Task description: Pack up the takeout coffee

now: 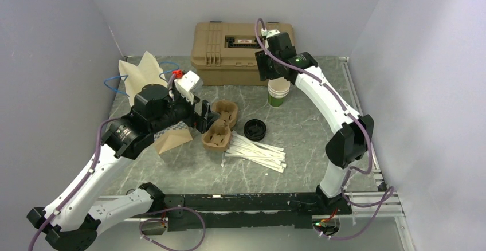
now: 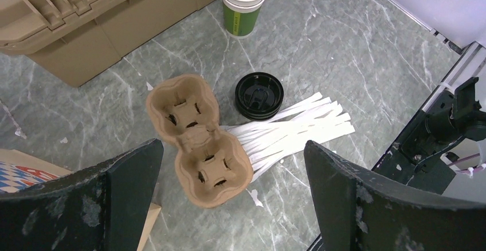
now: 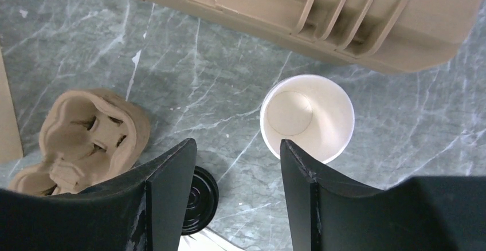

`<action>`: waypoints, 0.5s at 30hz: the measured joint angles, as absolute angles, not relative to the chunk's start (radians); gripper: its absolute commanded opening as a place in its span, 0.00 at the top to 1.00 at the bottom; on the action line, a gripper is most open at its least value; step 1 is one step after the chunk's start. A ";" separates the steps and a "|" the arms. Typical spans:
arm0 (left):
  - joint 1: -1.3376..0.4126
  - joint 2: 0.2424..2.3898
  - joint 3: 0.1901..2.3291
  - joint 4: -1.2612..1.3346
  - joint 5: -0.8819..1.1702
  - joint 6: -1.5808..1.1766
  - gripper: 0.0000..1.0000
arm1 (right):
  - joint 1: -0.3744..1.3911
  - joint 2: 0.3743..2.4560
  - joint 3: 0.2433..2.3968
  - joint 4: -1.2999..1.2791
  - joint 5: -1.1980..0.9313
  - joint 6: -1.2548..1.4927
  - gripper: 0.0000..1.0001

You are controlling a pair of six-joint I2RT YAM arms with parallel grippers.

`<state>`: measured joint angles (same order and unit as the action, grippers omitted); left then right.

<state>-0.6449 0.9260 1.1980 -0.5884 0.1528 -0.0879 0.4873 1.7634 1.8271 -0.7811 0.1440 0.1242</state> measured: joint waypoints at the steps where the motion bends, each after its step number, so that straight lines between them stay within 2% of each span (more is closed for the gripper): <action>1: -0.645 0.926 1.198 -0.588 0.152 -0.088 0.01 | 0.483 1.773 1.827 -0.781 0.141 0.125 0.42; 15: -0.645 0.934 1.198 -0.589 0.149 -0.084 0.00 | 0.430 1.901 1.826 -0.780 0.103 0.142 0.52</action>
<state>-0.6449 0.9344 1.1980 -0.5888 0.1493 -0.0837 0.4301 1.9011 1.8259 -0.7795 0.1032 0.1425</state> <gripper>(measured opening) 0.994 0.506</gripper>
